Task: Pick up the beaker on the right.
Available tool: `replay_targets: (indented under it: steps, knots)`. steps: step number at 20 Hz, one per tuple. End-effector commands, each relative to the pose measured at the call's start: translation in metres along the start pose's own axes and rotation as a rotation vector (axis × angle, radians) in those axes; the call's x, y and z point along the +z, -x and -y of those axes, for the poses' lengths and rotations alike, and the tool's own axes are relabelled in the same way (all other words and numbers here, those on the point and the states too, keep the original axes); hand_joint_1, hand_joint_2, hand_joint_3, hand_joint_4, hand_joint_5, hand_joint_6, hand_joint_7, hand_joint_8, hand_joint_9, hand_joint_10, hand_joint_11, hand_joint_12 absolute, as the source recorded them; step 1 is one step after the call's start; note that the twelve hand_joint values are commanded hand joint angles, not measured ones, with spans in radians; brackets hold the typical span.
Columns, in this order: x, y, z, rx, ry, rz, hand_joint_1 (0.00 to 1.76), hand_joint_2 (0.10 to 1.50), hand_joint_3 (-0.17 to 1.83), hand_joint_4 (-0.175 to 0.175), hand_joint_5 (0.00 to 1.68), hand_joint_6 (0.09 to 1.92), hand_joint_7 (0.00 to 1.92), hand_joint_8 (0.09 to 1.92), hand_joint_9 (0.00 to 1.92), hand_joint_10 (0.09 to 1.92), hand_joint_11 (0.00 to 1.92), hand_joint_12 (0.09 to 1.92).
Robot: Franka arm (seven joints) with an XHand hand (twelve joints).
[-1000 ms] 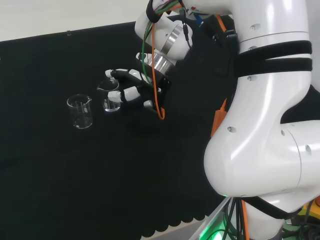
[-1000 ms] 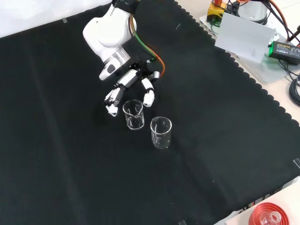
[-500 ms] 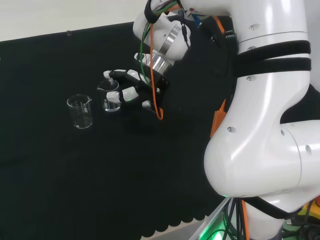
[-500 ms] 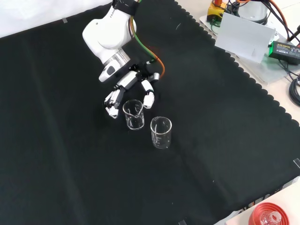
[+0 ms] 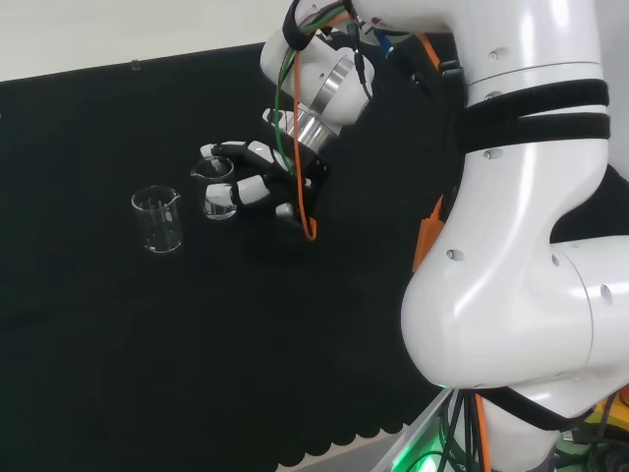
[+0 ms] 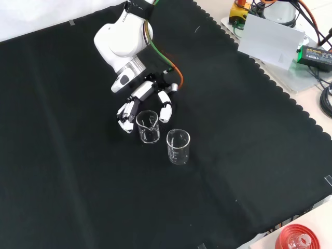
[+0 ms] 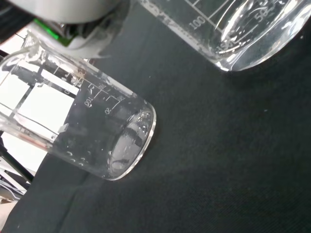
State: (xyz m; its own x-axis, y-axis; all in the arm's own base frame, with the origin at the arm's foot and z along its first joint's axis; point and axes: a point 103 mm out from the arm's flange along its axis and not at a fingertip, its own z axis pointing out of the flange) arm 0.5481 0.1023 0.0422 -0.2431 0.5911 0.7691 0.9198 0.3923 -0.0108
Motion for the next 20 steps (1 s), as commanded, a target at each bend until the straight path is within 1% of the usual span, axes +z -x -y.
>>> replay_targets:
  steps: [1, 9, 15, 20]
  knots:
    - [0.004, -0.0007, -0.0021, 0.003, 0.0, 0.0, 0.88, 0.46, 0.72, -0.049, 0.44, 0.09, 0.36, 0.62, 0.43, 0.64, 0.0, 1.25]
    - [0.0055, -0.0003, -0.0028, 0.004, -0.001, 0.001, 0.88, 0.46, 0.71, -0.044, 0.47, 0.09, 0.37, 0.62, 0.44, 0.64, 0.0, 1.25]
    - [0.0035, 0.0032, -0.003, 0.006, 0.007, -0.021, 0.88, 0.47, 0.71, -0.04, 0.5, 0.09, 0.39, 0.62, 0.46, 0.64, 0.0, 1.26]
    - [0.0095, 0.002, -0.006, 0.008, 0.006, -0.016, 0.87, 0.47, 0.71, -0.04, 0.52, 0.09, 0.4, 0.61, 0.47, 0.63, 0.0, 1.27]
